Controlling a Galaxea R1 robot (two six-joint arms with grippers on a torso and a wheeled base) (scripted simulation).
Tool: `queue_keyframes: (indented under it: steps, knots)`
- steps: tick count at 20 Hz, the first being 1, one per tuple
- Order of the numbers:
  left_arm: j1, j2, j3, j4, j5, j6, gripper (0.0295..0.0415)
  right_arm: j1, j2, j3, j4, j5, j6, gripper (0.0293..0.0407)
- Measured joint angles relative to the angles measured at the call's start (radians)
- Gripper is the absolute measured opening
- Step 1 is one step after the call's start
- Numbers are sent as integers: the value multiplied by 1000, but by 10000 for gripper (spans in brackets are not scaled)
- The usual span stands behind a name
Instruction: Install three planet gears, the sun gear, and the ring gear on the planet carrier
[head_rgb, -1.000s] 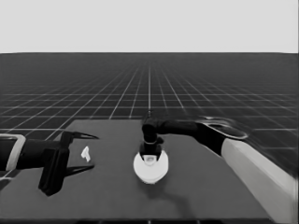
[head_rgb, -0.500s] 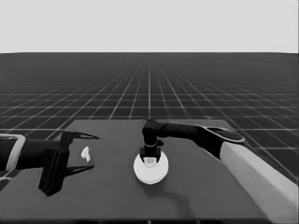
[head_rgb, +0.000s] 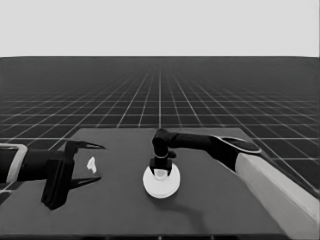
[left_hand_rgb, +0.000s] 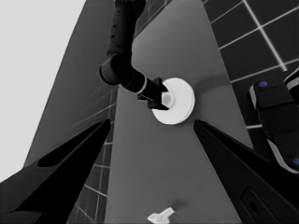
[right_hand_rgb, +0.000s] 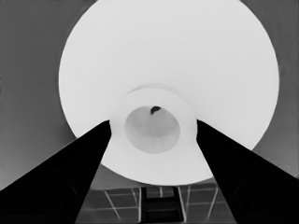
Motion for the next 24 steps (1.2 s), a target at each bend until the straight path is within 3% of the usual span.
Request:
queue_keyframes:
  steps: [24]
  knots:
    - [0, 0, 0, 0, 0, 0, 385, -1, 0, 0, 0, 0, 209, 353]
